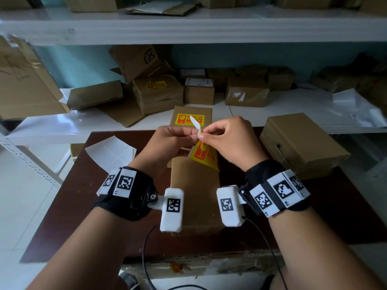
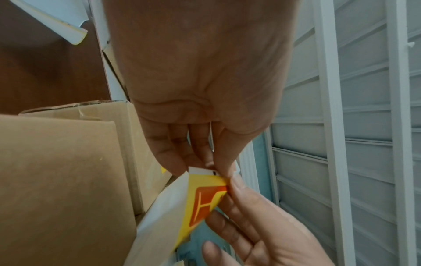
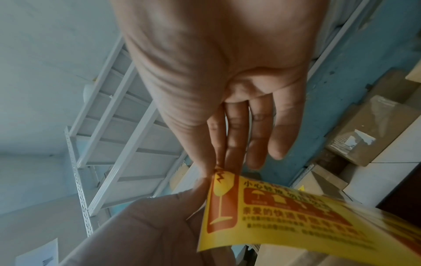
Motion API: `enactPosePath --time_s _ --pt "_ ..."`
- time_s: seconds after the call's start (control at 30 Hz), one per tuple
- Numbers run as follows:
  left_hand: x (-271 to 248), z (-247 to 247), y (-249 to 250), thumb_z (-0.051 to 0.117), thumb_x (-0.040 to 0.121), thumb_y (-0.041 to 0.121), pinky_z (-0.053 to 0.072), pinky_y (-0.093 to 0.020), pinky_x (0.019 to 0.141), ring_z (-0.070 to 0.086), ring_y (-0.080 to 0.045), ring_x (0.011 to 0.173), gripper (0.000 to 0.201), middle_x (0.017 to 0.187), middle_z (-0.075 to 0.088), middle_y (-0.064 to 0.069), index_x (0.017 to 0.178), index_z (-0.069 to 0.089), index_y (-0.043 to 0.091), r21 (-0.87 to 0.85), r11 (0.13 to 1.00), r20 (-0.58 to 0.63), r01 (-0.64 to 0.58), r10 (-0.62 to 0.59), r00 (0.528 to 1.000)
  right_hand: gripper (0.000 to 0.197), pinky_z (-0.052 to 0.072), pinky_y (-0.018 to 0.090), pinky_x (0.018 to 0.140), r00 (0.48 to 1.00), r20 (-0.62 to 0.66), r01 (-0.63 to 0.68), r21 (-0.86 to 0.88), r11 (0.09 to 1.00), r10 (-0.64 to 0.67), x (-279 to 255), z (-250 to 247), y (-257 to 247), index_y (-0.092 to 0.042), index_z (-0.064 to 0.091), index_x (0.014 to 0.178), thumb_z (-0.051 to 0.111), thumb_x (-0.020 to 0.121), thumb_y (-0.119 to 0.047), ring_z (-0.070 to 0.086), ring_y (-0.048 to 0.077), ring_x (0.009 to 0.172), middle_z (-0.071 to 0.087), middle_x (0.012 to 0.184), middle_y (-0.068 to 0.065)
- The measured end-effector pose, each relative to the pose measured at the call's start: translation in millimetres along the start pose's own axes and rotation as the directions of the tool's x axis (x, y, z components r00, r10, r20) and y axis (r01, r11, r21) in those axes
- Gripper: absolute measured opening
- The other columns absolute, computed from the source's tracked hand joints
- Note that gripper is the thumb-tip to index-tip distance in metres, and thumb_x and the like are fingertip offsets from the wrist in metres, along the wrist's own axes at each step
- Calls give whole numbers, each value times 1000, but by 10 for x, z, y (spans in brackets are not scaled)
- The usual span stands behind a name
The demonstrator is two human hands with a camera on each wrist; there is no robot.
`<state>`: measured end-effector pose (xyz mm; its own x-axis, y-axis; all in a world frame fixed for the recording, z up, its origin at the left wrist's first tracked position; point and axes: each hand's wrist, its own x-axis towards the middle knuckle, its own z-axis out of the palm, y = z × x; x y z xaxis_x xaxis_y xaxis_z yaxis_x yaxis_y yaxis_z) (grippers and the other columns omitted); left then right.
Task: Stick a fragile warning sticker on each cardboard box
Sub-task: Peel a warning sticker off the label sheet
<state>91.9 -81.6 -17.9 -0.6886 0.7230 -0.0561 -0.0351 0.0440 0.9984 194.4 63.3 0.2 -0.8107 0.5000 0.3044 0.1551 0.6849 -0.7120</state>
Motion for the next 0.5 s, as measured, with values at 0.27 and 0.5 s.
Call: enactPosePath --time_s 0.27,0.5 --pt "5 -18 10 70 89 11 53 -46 89 67 -29 92 16 102 74 -20 104 77 9 34 999 -36 2 -1 999 16 48 16 63 1000 4 9 -12 1000 -9 -15 0 -9 -27 81 91 76 83 -39 66 -1 75 74 81 -11" --pt "20 -12 1 72 88 12 51 -34 76 61 -16 77 9 84 73 -4 95 77 14 53 998 -47 23 -20 999 14 47 16 62 1000 10 10 -33 999 -9 -27 -1 -12 -28 81 92 72 87 -37 66 -1 74 75 82 -11"
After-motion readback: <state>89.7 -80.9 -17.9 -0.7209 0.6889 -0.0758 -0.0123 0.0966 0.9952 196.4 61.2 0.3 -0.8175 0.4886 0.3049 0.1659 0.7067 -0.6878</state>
